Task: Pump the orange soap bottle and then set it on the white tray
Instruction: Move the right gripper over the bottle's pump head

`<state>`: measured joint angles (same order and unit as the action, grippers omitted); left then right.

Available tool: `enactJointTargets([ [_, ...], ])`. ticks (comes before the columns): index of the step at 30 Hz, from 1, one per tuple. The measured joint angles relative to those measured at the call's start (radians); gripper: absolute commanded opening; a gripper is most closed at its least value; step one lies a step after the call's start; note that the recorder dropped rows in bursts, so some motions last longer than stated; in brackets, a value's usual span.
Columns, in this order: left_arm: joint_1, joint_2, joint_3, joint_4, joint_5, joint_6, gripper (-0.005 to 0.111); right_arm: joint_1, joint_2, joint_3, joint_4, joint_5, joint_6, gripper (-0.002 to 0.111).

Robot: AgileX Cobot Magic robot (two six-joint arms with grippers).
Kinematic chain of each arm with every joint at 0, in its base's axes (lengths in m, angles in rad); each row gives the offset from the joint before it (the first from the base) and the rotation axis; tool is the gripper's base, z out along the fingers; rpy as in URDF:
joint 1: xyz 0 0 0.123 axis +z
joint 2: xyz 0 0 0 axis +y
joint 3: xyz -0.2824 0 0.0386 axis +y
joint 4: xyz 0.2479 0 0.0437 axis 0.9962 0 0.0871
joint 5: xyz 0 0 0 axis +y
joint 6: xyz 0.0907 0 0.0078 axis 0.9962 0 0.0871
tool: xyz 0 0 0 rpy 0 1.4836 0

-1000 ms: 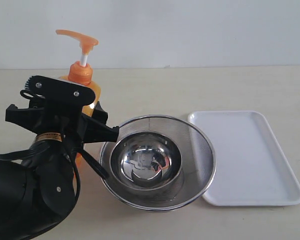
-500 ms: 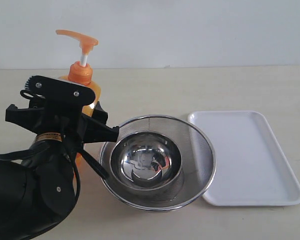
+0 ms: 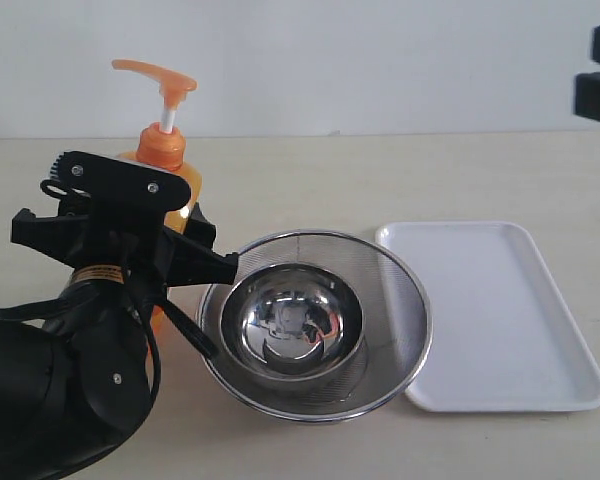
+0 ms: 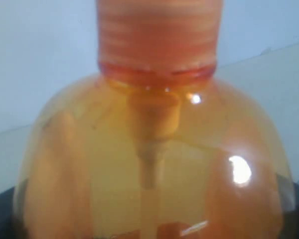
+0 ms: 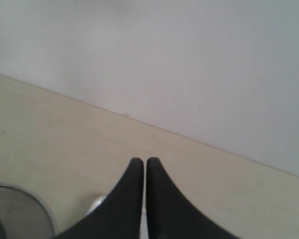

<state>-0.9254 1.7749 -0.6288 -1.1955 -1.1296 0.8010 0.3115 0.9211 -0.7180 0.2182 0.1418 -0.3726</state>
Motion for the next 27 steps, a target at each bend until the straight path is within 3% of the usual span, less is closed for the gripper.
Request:
enactJointTargets([
  [6, 0.0, 0.0, 0.0, 0.0, 0.0, 0.0, 0.005, 0.184, 0.161, -0.09, 0.002, -0.043, -0.039, 0.0],
  [11, 0.0, 0.0, 0.0, 0.0, 0.0, 0.0, 0.005, 0.268, 0.293, -0.19, 0.0, -0.058, -0.091, 0.0],
  [27, 0.0, 0.0, 0.0, 0.0, 0.0, 0.0, 0.005, 0.363, 0.589, -0.533, 0.0, -0.059, -0.25, 0.0],
])
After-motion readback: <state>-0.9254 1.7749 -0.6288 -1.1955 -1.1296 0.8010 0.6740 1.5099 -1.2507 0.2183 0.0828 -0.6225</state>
